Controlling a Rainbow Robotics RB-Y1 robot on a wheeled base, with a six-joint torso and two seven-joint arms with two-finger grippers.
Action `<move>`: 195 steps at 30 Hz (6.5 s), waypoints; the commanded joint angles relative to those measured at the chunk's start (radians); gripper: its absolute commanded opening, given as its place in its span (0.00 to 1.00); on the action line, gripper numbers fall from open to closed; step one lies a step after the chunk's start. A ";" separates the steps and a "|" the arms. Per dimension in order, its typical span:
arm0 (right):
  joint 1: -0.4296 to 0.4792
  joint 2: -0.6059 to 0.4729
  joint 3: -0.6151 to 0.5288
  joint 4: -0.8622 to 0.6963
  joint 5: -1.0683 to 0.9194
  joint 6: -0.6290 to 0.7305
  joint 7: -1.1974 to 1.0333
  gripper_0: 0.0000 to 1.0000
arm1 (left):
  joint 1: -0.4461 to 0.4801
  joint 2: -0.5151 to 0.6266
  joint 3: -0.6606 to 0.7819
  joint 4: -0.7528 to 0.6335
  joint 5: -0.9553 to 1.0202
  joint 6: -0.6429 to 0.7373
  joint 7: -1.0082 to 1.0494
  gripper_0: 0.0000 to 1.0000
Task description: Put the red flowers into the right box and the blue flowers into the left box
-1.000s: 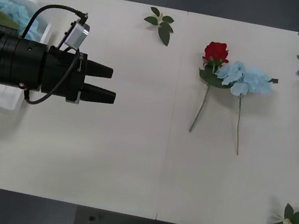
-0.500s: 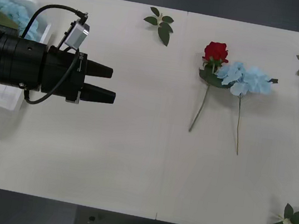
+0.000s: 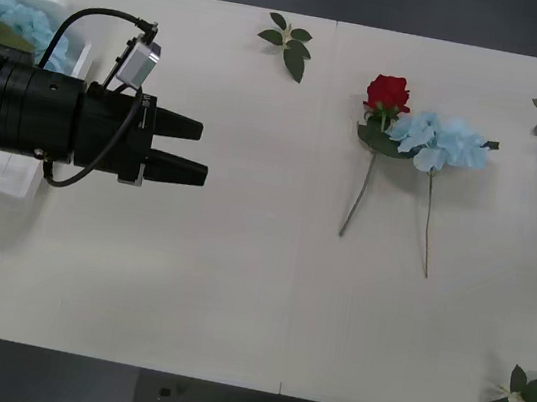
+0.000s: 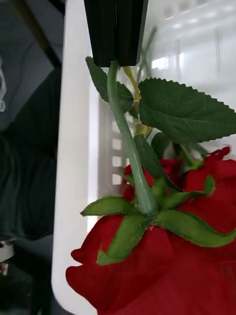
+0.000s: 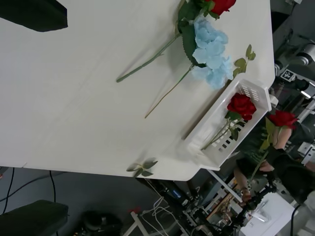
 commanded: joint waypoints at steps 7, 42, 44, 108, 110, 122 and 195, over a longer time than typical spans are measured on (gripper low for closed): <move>-0.016 0.107 -0.051 0.097 0.214 -0.106 -0.002 0.00 | -0.018 0.006 0.018 -0.009 0.002 -0.001 -0.023 1.00; -0.016 -0.035 -0.035 -0.360 -0.427 0.294 -0.157 0.82 | -0.018 0.006 0.018 -0.009 0.002 -0.001 -0.023 1.00; -0.016 -0.057 0.014 -0.435 -0.478 0.273 -0.208 0.82 | -0.018 0.006 0.018 -0.009 0.002 -0.001 -0.023 1.00; 0.076 0.356 0.507 -0.386 -0.383 -0.418 -0.662 0.82 | -0.018 0.006 0.018 -0.009 0.002 -0.001 -0.023 1.00; 0.048 0.354 0.551 -0.371 -0.389 -0.419 -0.669 0.81 | -0.018 0.006 0.018 -0.009 0.002 -0.001 -0.023 1.00; 0.039 0.353 0.561 -0.374 -0.377 -0.296 -0.666 0.81 | -0.018 0.006 0.018 -0.009 0.002 -0.001 -0.023 1.00; 0.323 -0.018 -0.288 -0.983 -1.217 -0.017 -0.639 0.00 | 0.057 -0.230 0.070 0.007 0.206 -0.080 -0.023 1.00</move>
